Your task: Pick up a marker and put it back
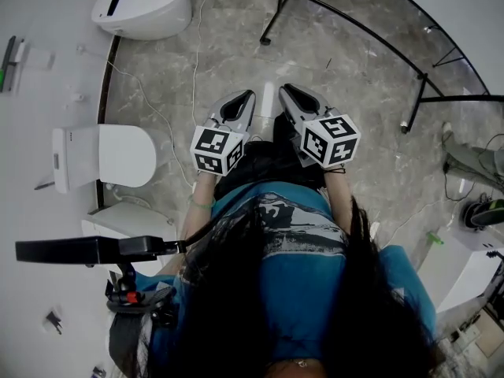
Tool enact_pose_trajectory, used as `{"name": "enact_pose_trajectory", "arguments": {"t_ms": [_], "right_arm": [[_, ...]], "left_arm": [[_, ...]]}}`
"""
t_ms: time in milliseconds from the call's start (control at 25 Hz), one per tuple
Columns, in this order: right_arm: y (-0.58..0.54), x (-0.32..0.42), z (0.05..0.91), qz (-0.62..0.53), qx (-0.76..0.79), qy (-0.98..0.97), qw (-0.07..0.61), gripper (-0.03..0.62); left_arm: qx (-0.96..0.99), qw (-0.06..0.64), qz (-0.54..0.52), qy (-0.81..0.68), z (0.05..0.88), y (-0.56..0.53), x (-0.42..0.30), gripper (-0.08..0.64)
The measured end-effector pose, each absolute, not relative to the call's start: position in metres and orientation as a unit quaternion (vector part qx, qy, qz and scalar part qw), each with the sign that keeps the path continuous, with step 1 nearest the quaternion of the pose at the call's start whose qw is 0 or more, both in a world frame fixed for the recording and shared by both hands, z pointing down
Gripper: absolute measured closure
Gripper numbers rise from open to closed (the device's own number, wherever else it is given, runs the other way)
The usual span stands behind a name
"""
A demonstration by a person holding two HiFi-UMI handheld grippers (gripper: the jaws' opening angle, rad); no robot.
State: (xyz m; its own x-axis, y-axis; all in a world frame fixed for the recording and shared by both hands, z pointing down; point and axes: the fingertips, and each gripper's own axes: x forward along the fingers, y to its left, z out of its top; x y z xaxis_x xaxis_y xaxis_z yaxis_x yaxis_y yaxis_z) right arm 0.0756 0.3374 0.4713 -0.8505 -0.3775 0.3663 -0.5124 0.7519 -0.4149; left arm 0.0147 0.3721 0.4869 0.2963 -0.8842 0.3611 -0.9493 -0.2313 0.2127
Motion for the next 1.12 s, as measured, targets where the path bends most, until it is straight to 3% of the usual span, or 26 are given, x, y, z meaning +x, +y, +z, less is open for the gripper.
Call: {"name": "enact_pose_trajectory", "arguments": {"t_ms": [1120], "right_arm": [[0.345, 0.084, 0.466, 0.233, 0.247, -0.929, 0.146, 0.546]], "left_arm": [[0.785, 0.199, 0.058, -0.584, 0.482, 0.372, 0.019, 0.549]]}}
